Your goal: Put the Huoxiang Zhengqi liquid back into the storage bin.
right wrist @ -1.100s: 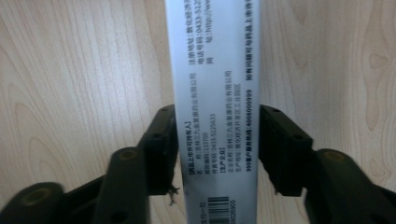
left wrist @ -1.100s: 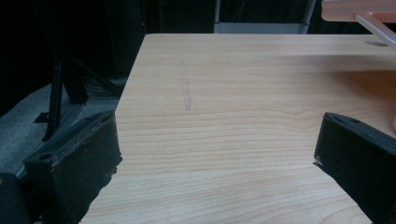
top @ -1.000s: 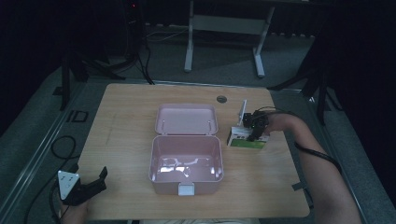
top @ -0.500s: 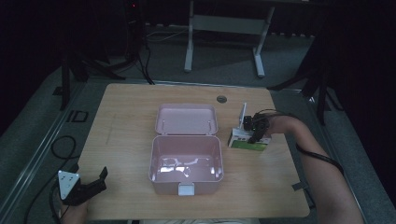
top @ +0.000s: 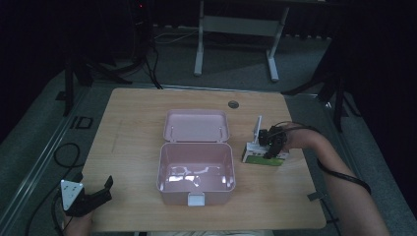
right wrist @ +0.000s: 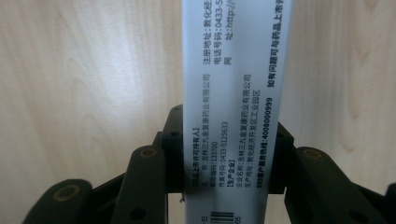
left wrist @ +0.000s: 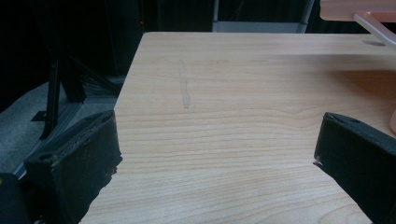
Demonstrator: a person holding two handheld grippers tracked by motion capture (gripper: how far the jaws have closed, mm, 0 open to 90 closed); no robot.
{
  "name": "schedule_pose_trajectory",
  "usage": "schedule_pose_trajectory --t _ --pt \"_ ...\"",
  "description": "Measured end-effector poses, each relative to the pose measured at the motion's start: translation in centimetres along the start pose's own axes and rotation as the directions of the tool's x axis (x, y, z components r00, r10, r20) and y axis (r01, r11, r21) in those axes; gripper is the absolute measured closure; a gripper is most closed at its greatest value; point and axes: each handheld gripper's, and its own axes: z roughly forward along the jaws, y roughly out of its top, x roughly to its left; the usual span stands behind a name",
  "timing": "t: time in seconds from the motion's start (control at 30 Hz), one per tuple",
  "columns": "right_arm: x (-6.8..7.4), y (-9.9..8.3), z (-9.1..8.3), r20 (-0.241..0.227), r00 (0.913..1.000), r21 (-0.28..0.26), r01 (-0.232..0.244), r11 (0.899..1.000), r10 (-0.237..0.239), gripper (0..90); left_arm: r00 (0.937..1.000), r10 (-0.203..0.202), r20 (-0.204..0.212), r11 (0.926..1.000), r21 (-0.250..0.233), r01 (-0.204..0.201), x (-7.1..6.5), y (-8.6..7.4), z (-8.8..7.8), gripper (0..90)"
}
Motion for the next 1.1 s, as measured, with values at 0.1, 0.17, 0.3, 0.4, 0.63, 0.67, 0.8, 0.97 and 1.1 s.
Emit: schedule_pose_trajectory --t 0.1,0.17,0.3,0.4,0.63,0.67,0.8,0.97,1.1 --pt "0.6 -0.4 -0.1 -0.013 0.9996 -0.012 -0.025 1.000 0.024 62.0 1.0000 0.003 0.001 1.0000 0.001 -0.003 0.0 0.0 0.0 0.4" --pt "1.1 -0.5 -0.1 -0.025 0.9992 -0.008 -0.031 0.999 0.031 62.0 1.0000 0.003 0.000 1.0000 0.002 -0.003 0.0 0.0 0.0 0.4" --pt "2.1 -0.8 -0.2 -0.047 0.9981 0.004 -0.039 0.999 0.039 62.0 1.0000 -0.001 -0.001 1.0000 -0.001 0.001 0.0 0.0 0.0 0.4" --pt "2.9 -0.8 -0.3 -0.044 0.9983 0.015 -0.036 0.999 0.037 62.0 1.0000 0.001 0.000 1.0000 0.002 -0.001 0.0 0.0 0.0 0.4" --pt "4.5 -0.7 -1.0 -0.050 0.9980 -0.004 -0.038 0.999 0.037 62.0 1.0000 0.000 -0.001 1.0000 0.000 0.000 0.0 0.0 0.0 0.4" --pt "4.6 -0.7 -1.1 -0.057 0.9977 -0.006 -0.038 0.999 0.037 62.0 1.0000 0.002 0.000 1.0000 0.001 -0.002 0.0 0.0 0.0 0.4" --pt "5.3 -0.6 -1.4 -0.060 0.9977 0.004 -0.030 1.000 0.031 62.1 1.0000 0.005 0.000 1.0000 0.001 -0.005 0.0 0.0 0.0 0.4" --pt "6.1 -0.3 -2.0 -0.068 0.9972 0.023 -0.031 0.999 0.032 62.1 1.0000 0.000 -0.002 1.0000 0.000 0.000 0.0 0.0 0.0 0.4" --pt "6.9 -0.3 -2.4 -0.060 0.9979 0.044 -0.024 0.999 0.027 62.1 1.0000 0.002 -0.001 1.0000 0.000 -0.002 0.0 0.0 0.0 0.4"
